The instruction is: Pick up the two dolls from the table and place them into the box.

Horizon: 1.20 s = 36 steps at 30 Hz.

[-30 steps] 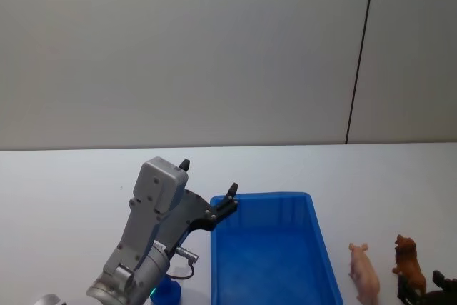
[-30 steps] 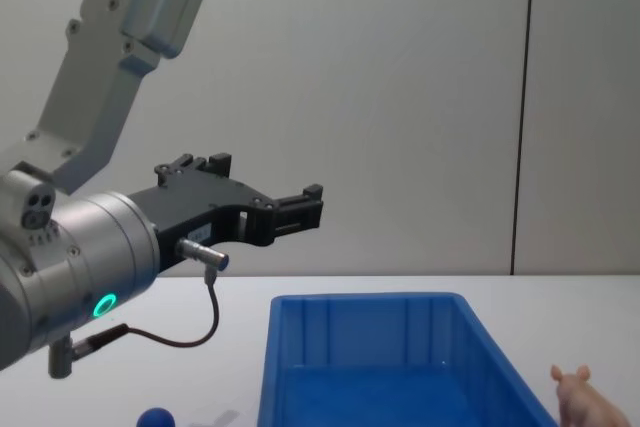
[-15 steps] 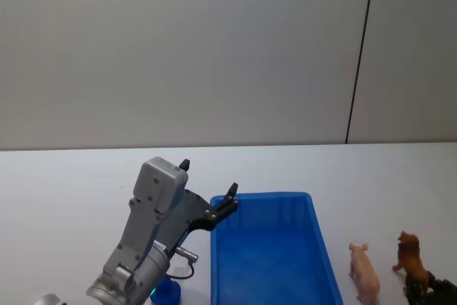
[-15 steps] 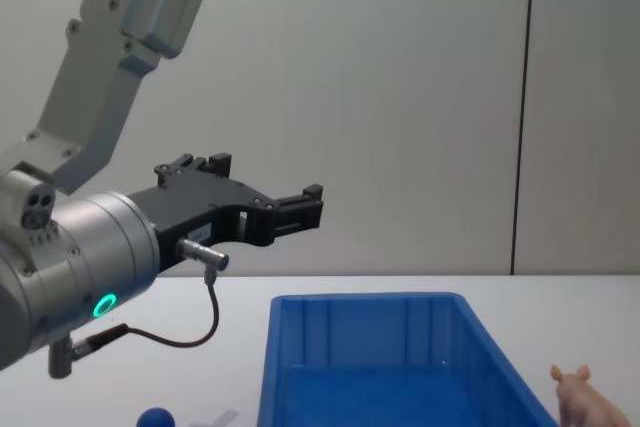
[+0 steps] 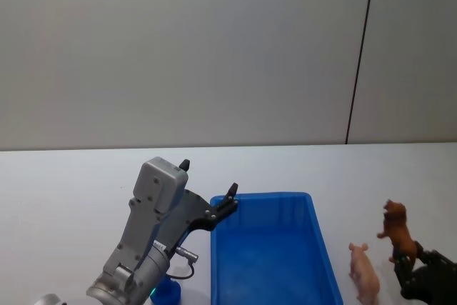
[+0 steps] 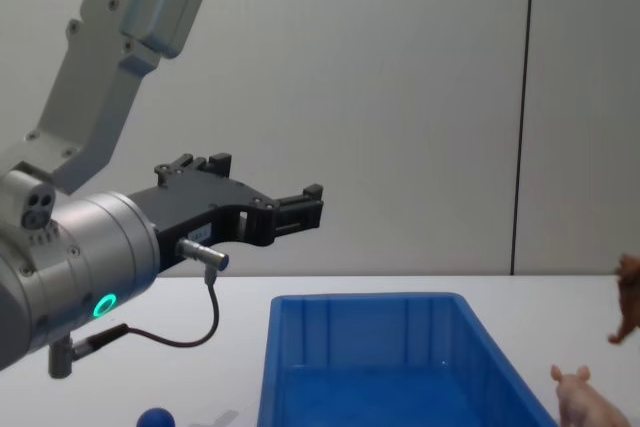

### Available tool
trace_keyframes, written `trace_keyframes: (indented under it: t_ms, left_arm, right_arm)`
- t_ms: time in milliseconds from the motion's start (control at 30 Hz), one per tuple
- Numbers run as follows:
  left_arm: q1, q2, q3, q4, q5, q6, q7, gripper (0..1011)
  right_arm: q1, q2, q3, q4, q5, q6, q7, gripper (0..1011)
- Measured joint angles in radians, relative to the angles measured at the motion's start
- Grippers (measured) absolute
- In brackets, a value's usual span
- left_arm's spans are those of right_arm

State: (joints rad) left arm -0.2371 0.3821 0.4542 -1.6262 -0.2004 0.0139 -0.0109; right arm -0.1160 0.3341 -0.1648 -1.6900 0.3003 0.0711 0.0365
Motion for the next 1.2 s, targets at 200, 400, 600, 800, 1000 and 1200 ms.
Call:
trace_keyframes:
  t_ms: [200, 400, 600, 800, 1000, 1200]
  left_arm:
    - [0.0, 0.0, 0.0, 0.0, 0.0, 0.0, 0.0, 1001]
    - [0.0, 0.0, 0.0, 0.0, 0.0, 0.0, 0.0, 1001]
    - [0.0, 0.0, 0.0, 0.0, 0.0, 0.0, 0.0, 1001]
    - [0.0, 0.0, 0.0, 0.0, 0.0, 0.0, 0.0, 1001]
    - [0.0, 0.0, 0.0, 0.0, 0.0, 0.0, 0.0, 1001]
    - [0.0, 0.0, 0.0, 0.0, 0.0, 0.0, 0.0, 1001]
  right_arm:
    - [0.012, -0.003, -0.006, -0.023, -0.006, -0.037, 0.069, 280]
    - [0.031, -0.011, -0.014, -0.028, -0.006, -0.053, 0.131, 280]
    - [0.063, -0.029, -0.029, -0.021, -0.005, -0.063, 0.211, 280]
    - [0.104, -0.056, -0.048, 0.009, -0.002, -0.065, 0.291, 280]
    - [0.148, -0.09, -0.07, 0.052, 0.0, -0.062, 0.356, 368]
    - [0.174, -0.111, -0.083, 0.082, 0.002, -0.056, 0.38, 547]
